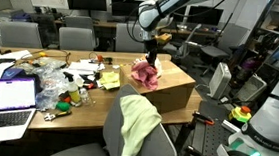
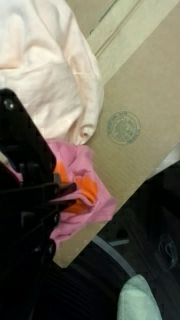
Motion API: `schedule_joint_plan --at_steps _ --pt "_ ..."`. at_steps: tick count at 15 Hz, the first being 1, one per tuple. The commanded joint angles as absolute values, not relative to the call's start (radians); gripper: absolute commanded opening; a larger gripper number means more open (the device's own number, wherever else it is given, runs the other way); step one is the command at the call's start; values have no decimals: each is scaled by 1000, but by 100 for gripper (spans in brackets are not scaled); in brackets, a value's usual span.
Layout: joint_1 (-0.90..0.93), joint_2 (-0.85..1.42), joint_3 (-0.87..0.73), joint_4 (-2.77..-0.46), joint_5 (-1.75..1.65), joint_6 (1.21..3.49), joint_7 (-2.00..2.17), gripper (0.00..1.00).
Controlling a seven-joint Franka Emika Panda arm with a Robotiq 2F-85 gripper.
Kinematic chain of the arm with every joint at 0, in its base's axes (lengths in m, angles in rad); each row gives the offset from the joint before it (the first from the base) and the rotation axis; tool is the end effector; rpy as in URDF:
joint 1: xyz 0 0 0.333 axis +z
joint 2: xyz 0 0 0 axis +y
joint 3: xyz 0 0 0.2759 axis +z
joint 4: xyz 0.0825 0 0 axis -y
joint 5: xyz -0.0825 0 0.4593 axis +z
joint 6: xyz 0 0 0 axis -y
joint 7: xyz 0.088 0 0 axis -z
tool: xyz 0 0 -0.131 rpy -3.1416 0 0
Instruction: Put the green towel, the pink shirt and the peach shirt on the backrest of the chair respectively
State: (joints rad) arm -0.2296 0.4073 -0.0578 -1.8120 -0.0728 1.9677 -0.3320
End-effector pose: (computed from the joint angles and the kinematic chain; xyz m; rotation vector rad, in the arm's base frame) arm 0.6252 -0.1915 0.1940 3.1054 0.1291 -0.4151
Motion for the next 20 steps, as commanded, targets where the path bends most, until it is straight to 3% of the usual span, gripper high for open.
schedule_joint_plan --at_steps 1,11,20 --pt "-198 205 -88 -1953 -110 1986 -274 2" --pt "-130 -83 -79 -2080 -260 1929 -140 2" --pt "-36 -160 5 -2065 -383 1805 -83 2"
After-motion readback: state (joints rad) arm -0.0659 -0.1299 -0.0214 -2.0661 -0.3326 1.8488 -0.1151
